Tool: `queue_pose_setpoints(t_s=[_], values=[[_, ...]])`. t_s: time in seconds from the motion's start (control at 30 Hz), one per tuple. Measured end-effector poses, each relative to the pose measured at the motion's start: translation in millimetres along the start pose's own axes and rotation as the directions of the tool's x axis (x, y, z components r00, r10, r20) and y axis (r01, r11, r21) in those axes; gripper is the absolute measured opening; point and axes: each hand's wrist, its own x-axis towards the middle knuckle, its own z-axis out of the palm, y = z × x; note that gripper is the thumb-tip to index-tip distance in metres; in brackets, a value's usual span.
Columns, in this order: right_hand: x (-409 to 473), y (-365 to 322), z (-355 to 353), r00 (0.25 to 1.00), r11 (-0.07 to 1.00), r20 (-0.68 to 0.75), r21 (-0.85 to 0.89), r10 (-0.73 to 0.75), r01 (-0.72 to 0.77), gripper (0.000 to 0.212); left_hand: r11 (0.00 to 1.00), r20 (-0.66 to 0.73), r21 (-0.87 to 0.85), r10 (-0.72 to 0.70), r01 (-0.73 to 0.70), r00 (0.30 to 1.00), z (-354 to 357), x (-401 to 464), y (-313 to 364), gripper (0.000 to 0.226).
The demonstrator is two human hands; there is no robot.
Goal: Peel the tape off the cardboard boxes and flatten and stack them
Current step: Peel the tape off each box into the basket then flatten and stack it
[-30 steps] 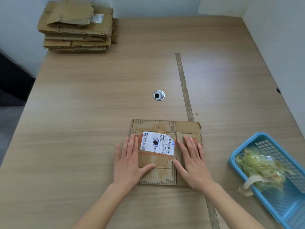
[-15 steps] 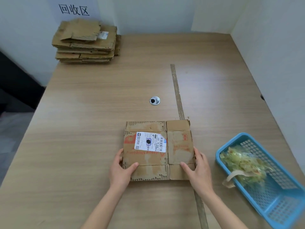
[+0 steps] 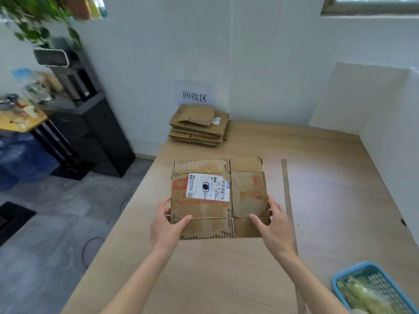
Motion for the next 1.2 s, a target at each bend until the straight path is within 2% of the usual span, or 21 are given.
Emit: queue_pose_setpoints(t_s=[0.17, 0.33, 0.57, 0.73, 0.93, 1.2], values=[[20, -126, 17, 0.982, 0.980, -0.003, 0.053, -0.190, 0.190, 0.084, 0.993, -0.135, -0.025, 0.115, -0.119, 0.984, -116, 20, 56, 0.074], [20, -254, 55, 0.932, 0.925, 0.005, 0.130, -0.362, 0.358, 0.085, 0.977, -0.279, -0.059, 0.179, -0.203, 0.943, -240, 36, 83, 0.075], [-25, -422, 147, 0.871, 0.842, -0.016, 0.250, -0.490, 0.479, 0.083, 0.969, -0.429, -0.026, 0.213, -0.247, 0.878, -428, 54, 75, 0.078], [-59, -504, 212, 0.852, 0.809, -0.024, 0.301, -0.523, 0.505, 0.083, 0.966, -0.468, 0.024, 0.240, -0.259, 0.851, -535, 73, 57, 0.078], [-65, -566, 271, 0.844, 0.808, -0.019, 0.278, -0.536, 0.520, 0.084, 0.967, -0.478, 0.051, 0.242, -0.248, 0.844, -608, 115, 35, 0.080], [-9, -621, 356, 0.856, 0.820, -0.037, 0.271, -0.515, 0.505, 0.082, 0.966, -0.478, 0.074, 0.251, -0.247, 0.842, -651, 217, 13, 0.080]])
